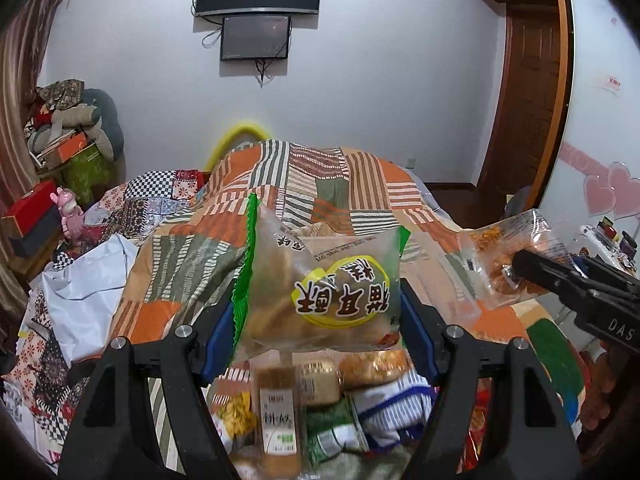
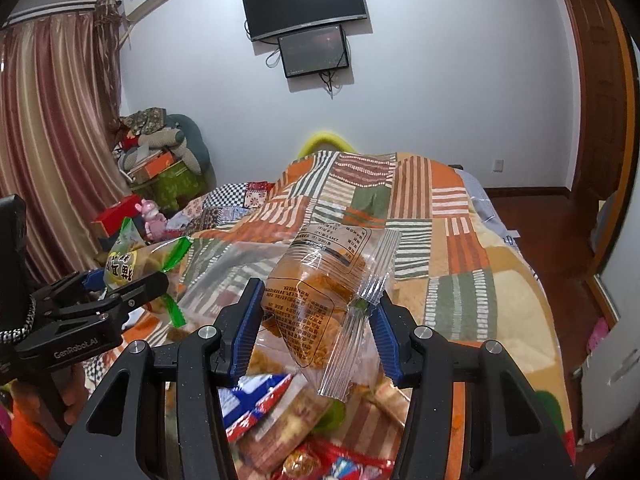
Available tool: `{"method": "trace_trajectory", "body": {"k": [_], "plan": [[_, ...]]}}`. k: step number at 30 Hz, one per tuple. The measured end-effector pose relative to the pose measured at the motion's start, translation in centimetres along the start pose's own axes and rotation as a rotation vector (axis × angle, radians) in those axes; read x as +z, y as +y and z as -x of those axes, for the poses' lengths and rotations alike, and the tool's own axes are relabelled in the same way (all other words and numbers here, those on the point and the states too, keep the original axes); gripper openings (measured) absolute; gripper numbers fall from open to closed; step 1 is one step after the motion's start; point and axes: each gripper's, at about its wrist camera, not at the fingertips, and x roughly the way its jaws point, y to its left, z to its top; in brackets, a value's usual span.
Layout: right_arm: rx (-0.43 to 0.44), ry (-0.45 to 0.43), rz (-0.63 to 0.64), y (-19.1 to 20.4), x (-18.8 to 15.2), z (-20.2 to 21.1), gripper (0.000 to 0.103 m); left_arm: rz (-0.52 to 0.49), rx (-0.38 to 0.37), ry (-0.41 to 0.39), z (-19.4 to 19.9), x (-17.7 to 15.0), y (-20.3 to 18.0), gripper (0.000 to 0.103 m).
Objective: Organize snacks
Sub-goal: 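Lower both held bags into the clear box and open both grippers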
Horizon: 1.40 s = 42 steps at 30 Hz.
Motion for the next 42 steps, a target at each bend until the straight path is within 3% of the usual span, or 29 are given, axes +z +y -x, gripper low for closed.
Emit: {"method": "trace_trajectory", "body": {"k": [13, 24, 33, 38, 42], "plan": [[0.001, 0.096, -0.014, -0.9, 1.2, -5.3, 0.048, 0.033, -0.024, 0.117, -7.9, 2.1, 1.6, 0.072], [0.007, 0.269, -0.003, -1.5, 0.1, -10.0, 0.048, 0.052, -0.050, 0.259, -12.9, 1.6, 2.7, 0.073], [0.020, 0.341, -0.001, -1.7, -0.6, -10.9, 0.052, 0.021, -0.046, 0.267, -12.9, 1.5, 2.0, 0.073], [0.006, 0.309, 0.010, -1.6, -0.1, -9.4, 0.060, 0.003, -0.038, 0.241, -11.1, 1.7, 1.7, 0.074], [0.009, 0.277, 0.013, -1.4, 0.5, -7.8, 0.060, 0.003, -0.029, 0.220, -9.2, 2.0, 1.9, 0.074]]}}
